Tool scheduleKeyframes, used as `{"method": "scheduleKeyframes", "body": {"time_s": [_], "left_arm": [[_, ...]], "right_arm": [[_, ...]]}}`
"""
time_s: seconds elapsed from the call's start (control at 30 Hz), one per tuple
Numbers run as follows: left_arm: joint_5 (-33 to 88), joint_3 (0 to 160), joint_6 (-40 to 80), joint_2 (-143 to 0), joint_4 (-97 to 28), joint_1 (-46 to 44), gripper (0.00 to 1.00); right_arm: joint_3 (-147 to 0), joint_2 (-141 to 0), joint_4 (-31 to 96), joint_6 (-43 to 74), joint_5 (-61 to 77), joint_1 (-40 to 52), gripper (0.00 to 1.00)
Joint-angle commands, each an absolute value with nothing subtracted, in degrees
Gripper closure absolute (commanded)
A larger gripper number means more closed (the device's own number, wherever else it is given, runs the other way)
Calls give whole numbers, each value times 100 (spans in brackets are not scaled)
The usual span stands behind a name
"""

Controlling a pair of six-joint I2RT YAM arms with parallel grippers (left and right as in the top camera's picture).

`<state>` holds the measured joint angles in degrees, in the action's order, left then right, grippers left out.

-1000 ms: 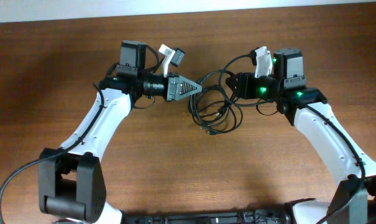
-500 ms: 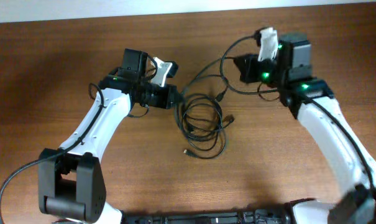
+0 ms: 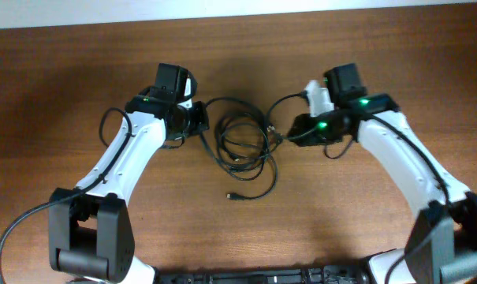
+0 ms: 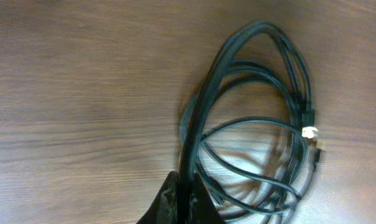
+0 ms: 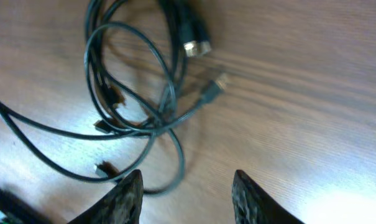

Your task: Untangle cables

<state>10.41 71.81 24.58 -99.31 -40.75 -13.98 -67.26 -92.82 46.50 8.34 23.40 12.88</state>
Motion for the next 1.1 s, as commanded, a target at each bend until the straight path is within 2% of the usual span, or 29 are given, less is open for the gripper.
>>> {"method": "scheduleKeyframes", "body": {"time_s": [0.0, 0.1, 0.23, 0.33, 0.57, 0.6, 0.7, 0.73, 0.77, 0.9, 1.07], "left_arm": [[-132, 7205, 2738, -9832, -4318, -1378, 100], [-128, 7205, 2738, -9832, -4324, -1389, 100], [-106, 7205, 2738, -9832, -4386, -1431, 100], [-113, 7205, 2735, -9832, -4466, -1538, 100], [-113, 7205, 2735, -9832, -4536, -1562, 100], [-113, 7205, 2735, -9832, -4543, -1562, 100], [-134, 7205, 2733, -9832, -4593, -1562, 100], [-132, 7205, 2663, -9832, -4602, -1562, 100], [-134, 7205, 2604, -9832, -4622, -1559, 100], [-934, 7205, 2604, -9832, -4770, -1476, 100], [-1035, 7205, 2609, -9832, -4786, -788, 100]], "right_arm": [[-6692, -9852, 4040, 333, 2082, 1951, 57], [-6694, -10254, 3114, 340, 1905, 2502, 56], [-6692, -10565, 2231, 340, 963, 3094, 56], [-6692, -10669, 1929, 344, 419, 3236, 56], [-6692, -11107, 1723, 569, 231, 3223, 56], [-6692, -11157, 1710, 672, 228, 3223, 58], [-6692, -11181, 1780, 1094, -209, 3216, 74], [-6692, -11181, 1940, 1400, -464, 3216, 95], [-6692, -11181, 2211, 1885, -827, 3203, 96], [-6709, -10951, 2926, 2969, -915, 2635, 96], [-6722, -9839, 3256, 2967, 56, 947, 96]]}}
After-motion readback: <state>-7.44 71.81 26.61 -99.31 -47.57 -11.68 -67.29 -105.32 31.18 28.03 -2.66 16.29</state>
